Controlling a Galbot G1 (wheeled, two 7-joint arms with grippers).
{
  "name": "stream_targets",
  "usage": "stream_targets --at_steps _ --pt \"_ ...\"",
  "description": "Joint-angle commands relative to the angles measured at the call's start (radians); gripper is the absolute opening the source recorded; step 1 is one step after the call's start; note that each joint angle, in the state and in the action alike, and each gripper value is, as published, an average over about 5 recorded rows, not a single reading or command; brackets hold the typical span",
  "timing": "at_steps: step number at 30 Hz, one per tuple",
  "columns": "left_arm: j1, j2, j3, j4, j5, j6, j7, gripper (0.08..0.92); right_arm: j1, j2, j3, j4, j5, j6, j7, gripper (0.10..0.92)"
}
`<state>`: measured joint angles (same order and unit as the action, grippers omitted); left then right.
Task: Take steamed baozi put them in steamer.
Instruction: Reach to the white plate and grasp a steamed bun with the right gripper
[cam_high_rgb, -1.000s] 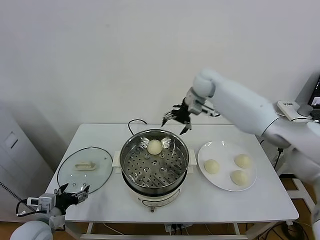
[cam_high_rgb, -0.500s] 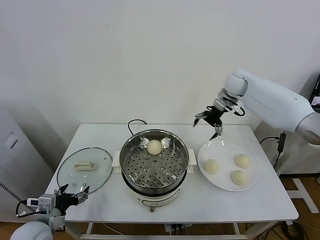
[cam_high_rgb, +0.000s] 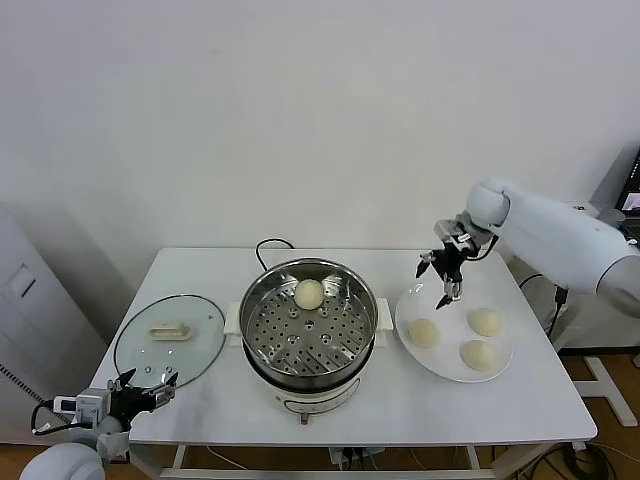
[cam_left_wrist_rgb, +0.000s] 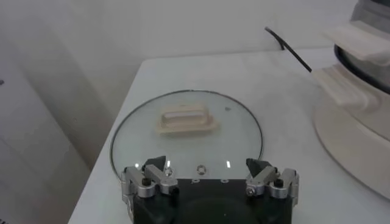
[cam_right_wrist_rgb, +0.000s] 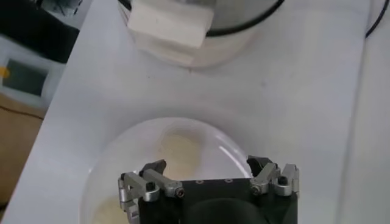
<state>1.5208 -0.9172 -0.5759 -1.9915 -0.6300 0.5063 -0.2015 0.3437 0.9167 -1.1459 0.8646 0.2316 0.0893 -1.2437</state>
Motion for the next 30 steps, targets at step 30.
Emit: stream_targets --at_steps 30 --pt "0.009 0.003 -0.003 0.007 0.000 -0.005 0.001 0.823 -0.256 0.076 0.231 -0.148 -0.150 -0.043 0.069 0.666"
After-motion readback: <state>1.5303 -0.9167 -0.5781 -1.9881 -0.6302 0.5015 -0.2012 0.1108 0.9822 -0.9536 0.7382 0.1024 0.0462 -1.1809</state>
